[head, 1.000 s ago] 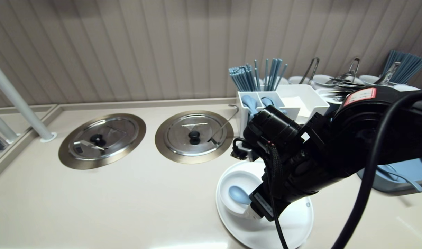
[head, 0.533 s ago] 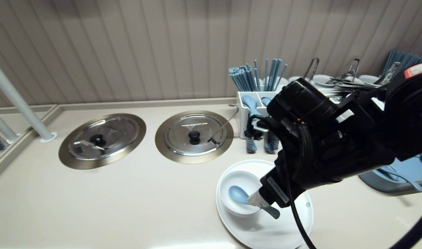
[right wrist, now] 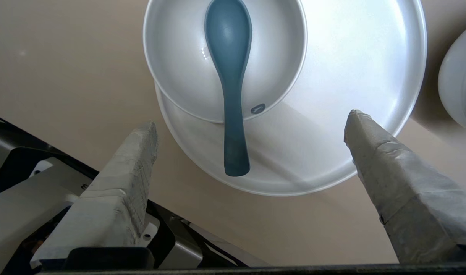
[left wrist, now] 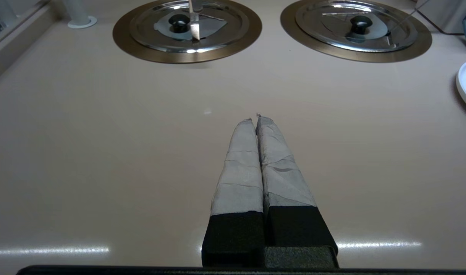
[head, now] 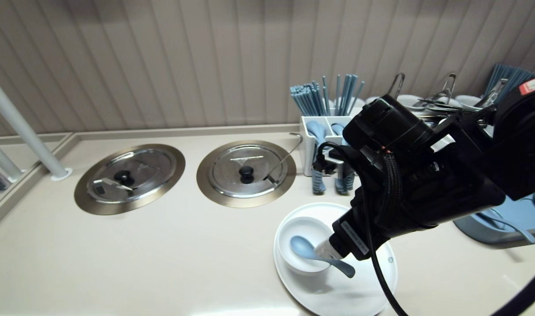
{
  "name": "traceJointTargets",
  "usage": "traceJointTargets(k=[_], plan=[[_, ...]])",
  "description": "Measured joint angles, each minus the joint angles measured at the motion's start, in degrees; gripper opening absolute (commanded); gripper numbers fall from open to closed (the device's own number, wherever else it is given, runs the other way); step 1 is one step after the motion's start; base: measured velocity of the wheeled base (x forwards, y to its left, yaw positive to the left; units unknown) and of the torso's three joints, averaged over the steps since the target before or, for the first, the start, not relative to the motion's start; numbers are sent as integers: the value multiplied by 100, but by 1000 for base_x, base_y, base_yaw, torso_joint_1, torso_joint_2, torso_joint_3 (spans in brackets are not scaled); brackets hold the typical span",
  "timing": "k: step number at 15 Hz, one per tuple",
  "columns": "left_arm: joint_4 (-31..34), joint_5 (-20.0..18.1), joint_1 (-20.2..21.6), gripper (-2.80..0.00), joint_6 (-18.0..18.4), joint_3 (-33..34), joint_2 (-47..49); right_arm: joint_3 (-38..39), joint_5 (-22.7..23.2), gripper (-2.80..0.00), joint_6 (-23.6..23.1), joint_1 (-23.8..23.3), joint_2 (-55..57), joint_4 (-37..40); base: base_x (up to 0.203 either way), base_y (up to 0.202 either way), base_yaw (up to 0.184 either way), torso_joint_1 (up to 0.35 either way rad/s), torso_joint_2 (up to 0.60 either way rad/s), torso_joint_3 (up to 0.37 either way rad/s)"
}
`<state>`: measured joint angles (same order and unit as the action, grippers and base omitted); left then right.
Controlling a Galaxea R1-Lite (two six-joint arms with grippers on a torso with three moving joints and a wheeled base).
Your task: Pick the chopsticks and place it on the plate
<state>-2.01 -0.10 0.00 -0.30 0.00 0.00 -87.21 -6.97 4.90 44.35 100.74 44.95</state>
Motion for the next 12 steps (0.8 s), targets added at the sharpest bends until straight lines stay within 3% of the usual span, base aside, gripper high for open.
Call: traceJointTargets(k=[1,9,12], plan=[[0,0,0,-280,-2,0,0,2,-2,-280,-2,0,5,-2,0,0,0,0,0,0],[-2,0,0,-280,-13,0,0,33,-16,-280,89,-8,-13,0,0,0,0,0,0,0],[-5,0,0,-280,-20,0,0,-68,-10,-280,207,-213,-234,0,0,0,0,0,0,0]])
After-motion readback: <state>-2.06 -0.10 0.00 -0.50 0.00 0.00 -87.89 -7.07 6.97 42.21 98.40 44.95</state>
